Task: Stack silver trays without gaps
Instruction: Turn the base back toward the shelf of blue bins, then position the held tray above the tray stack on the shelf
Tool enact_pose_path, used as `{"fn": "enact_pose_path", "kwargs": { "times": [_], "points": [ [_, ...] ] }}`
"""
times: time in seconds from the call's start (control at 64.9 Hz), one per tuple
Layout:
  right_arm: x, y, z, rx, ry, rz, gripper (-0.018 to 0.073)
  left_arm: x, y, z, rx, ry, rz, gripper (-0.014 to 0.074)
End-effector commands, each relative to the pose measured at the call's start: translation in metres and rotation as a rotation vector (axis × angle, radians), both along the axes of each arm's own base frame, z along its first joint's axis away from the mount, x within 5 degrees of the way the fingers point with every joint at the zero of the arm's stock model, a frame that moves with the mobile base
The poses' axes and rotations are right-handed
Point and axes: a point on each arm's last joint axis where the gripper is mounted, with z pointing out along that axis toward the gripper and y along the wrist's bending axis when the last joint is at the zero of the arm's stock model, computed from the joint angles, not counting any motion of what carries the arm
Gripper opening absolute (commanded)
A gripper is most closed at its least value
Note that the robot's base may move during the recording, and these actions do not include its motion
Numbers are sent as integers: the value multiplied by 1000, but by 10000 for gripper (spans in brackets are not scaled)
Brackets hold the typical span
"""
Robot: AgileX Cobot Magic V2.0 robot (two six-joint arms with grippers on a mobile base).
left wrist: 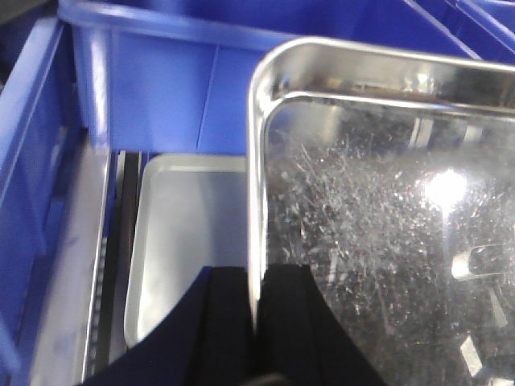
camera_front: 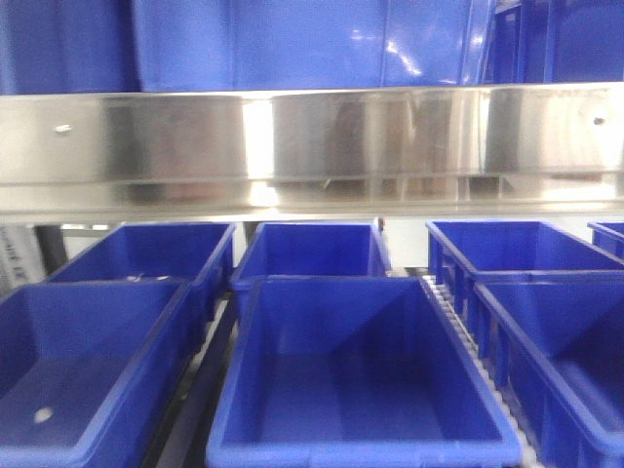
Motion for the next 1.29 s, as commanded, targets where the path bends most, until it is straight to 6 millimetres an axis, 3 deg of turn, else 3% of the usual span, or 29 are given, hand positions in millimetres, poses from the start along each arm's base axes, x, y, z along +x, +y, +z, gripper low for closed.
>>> {"fn": "enact_pose_path", "kwargs": {
  "times": [0.0,1.279],
  "points": [
    [-4,-7,8,-25,-49,-12,-67,-2,7,9,18,-55,24,-17],
    [-4,-7,8,-25,-49,-12,-67,-2,7,9,20,-57,26,-17]
  ]
}}
